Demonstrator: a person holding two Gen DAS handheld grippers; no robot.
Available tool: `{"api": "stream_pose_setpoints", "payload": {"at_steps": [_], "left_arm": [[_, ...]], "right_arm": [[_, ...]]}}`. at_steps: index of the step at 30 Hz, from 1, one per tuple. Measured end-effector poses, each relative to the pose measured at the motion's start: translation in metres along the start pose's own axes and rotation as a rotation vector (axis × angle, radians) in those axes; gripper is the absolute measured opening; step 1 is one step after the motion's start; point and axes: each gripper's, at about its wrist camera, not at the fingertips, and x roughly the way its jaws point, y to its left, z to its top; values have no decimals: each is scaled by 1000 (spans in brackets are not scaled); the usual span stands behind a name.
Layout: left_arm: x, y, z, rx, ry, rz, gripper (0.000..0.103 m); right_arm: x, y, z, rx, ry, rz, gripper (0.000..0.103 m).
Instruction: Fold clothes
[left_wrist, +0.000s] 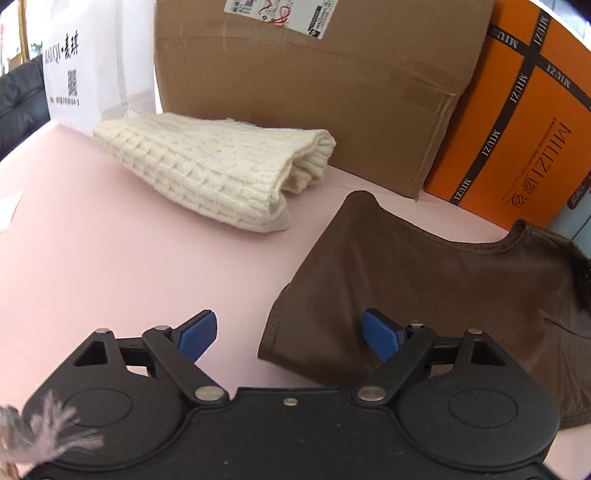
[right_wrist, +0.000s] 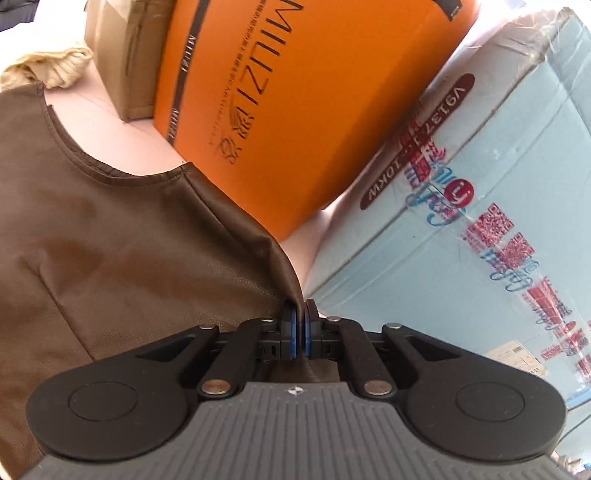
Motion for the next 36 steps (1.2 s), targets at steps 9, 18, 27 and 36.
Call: {"api": "stream_pose_setpoints", "payload": {"at_steps": [9,18,27,36], "left_arm": [[1,22,-19,-400,168,-192,86],[12,-3,-14,-400,165,-255,88],[32,-12,-12,-531,134,-263,26],[4,23,-28,-454,134,-175,9]], "right_arm": [[-28,-18,-14,252,-49,-144,66],[-54,-53,-101,847,122,103,83],[-38,-26,-106,875,169,89,84],[-51,-3,-93,764,204,163,79]]}}
